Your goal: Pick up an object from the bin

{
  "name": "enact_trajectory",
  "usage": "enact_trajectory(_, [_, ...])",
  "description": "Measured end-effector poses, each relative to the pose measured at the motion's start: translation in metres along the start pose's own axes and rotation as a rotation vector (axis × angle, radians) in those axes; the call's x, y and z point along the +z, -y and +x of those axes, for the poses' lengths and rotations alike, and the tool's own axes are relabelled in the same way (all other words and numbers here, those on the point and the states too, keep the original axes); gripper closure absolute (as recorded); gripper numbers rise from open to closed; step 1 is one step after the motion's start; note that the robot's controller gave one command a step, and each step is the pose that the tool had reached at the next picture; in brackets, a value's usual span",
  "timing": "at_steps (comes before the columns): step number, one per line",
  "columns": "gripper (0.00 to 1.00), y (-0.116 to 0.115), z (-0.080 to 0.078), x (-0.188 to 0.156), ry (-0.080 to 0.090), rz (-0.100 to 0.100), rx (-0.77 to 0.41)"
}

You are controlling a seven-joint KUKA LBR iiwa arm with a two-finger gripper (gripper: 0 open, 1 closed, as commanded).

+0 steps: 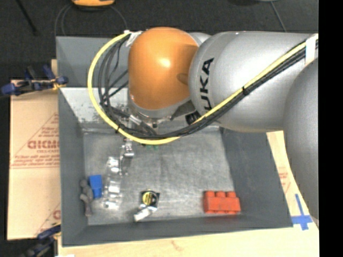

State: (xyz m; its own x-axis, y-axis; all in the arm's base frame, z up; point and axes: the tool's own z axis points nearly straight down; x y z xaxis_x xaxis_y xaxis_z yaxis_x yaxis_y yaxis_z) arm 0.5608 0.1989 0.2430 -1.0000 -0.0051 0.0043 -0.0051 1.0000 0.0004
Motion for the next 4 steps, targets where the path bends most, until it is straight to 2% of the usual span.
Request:
enact_trajectory(1, [0.0,0.009,0.065,0.087,-0.005,0.003,0.095])
enact_trajectory(2, [0.0,0.066,0.054,0.114,0.004,0.003,-0.185])
enact_trajectory(3, [0.0,0.121,0.077,0.163,0.015,0.001,-0.273])
enact_trajectory(4, [0.0,0.097,0.055,0.163,0.01,-0.002,-0.048])
